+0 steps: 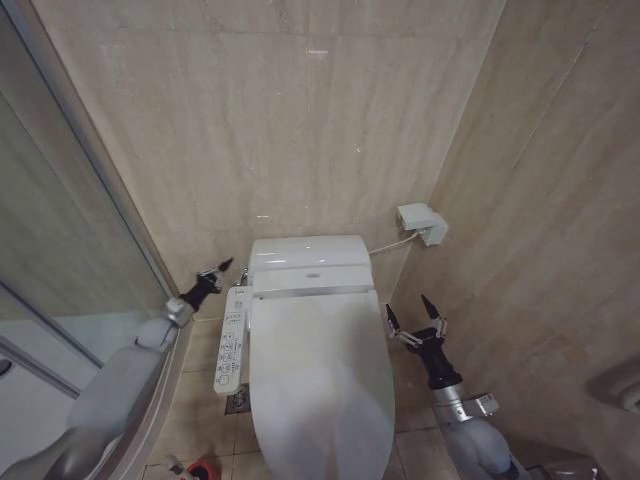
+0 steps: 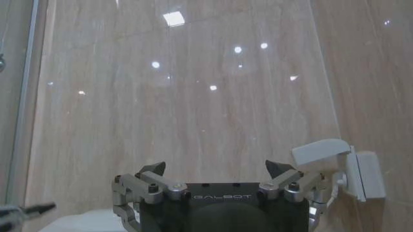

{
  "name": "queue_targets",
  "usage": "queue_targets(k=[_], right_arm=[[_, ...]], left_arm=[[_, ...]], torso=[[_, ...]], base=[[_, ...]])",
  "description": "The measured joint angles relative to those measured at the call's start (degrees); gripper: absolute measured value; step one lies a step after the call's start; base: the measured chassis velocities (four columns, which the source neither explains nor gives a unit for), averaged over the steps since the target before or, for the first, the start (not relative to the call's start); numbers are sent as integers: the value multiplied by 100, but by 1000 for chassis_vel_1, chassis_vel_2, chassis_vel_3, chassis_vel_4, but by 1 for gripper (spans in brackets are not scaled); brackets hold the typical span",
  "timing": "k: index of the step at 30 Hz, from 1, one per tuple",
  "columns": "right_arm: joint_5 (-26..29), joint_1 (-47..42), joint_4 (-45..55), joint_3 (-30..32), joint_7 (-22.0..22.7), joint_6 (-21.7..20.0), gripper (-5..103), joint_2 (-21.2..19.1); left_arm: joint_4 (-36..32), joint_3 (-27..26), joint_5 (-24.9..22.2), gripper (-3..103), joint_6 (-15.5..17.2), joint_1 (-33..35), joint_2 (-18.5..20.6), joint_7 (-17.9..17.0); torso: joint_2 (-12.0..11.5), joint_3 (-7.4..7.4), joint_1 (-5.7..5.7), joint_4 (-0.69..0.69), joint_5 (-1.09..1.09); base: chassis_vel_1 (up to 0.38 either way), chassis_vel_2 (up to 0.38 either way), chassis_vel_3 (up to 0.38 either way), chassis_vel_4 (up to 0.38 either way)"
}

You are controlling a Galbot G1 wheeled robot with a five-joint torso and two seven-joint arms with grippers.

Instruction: Open the toilet lid, clean the toilet bowl with a toilet brush, close the toilet lid, and flush.

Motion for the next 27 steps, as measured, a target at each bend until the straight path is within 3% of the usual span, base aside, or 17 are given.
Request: queue_targets(k=[1, 2, 3, 7, 8, 9, 10, 12, 13, 15, 16, 17, 19, 21, 23, 24, 27], right_arm=[[-2, 11, -27, -5, -2, 2, 100, 6], [-2, 11, -27, -5, -2, 2, 100, 6], [-2, 20, -53, -10, -2, 3, 100, 11], [2, 22, -82, -6, 33, 4, 100, 40], [2, 22, -82, -6, 33, 4, 100, 40], [1, -1, -80, 26, 44, 4, 100, 58], [-1, -48, -62, 99, 51, 4, 100, 81], [-2, -149, -11, 288, 84, 5, 100, 135], [-2, -149, -11, 288, 84, 5, 100, 135], [-7, -168, 9, 409, 124, 5, 100, 160], [-7, -168, 9, 409, 124, 5, 100, 160], [-13, -176, 17, 460, 145, 3, 100, 171], [-30, -186, 41, 517, 176, -3, 100, 183], [-70, -208, 79, 616, 267, -24, 100, 213], [-86, -222, 111, 672, 329, -43, 100, 224], [-95, -233, 143, 702, 348, -53, 100, 227], [-116, -258, 231, 739, 356, -71, 100, 232]], left_arm=[[-279, -42, -72, 0, 96, 156, 64, -303], [-279, -42, -72, 0, 96, 156, 64, -303], [-684, -91, -220, 12, 267, 370, 145, -690], [-2425, -238, -1080, 12, 1222, 1141, 467, -1938], [-2425, -238, -1080, 12, 1222, 1141, 467, -1938], [-2934, -245, -1378, 12, 1542, 1312, 546, -2300], [-3321, -232, -1602, 40, 1815, 1425, 608, -2601], [-4160, -216, -1950, 40, 2411, 1690, 745, -3204], [-4160, -216, -1950, 40, 2411, 1690, 745, -3204], [-5030, -365, -2193, 40, 2913, 2063, 896, -3695], [-5030, -365, -2193, 40, 2913, 2063, 896, -3695], [-5444, -532, -2273, 67, 3158, 2307, 965, -3895], [-5793, -738, -2316, 67, 3341, 2609, 1017, -4040], [-6379, -1232, -2333, 67, 3603, 3399, 1074, -4188], [-6746, -1601, -2316, 67, 3655, 3908, 1066, -4213], [-7001, -1866, -2290, 93, 3664, 4248, 1029, -4211], [-7437, -2308, -2245, 93, 3663, 4742, 901, -4189]], torso=[[0, 0, 0, 2, 0], [0, 0, 0, 2, 0], [0, 0, -1, 2, 2], [1, 0, -1, 0, 2], [1, 0, -1, 0, 2], [1, 0, -1, 1, 3], [1, 0, -1, 2, 4], [1, 0, -1, -5, 2], [1, 0, -1, -5, 2], [1, -1, -1, -3, 4], [1, -1, -1, -3, 4], [2, -1, -2, -1, 5], [2, -1, -1, -1, 5], [2, -1, -2, 3, 2], [2, -1, -2, 4, 2], [2, -1, -2, 4, 3], [2, -1, -2, 1, 3]], base=[[0, 0, 0, 0], [0, 0, 0, 0], [0, 0, 0, 0], [0, 0, 0, 0], [0, 0, 0, 0], [0, 0, 0, 0], [0, 0, 0, 0], [0, 0, 0, 0], [0, 0, 0, 0], [0, 0, 0, 0], [0, 0, 0, 0], [0, 0, 0, 0], [0, 0, 0, 0], [0, 0, 0, 0], [0, 0, 0, 0], [0, 0, 0, 0], [0, 0, 0, 0]])
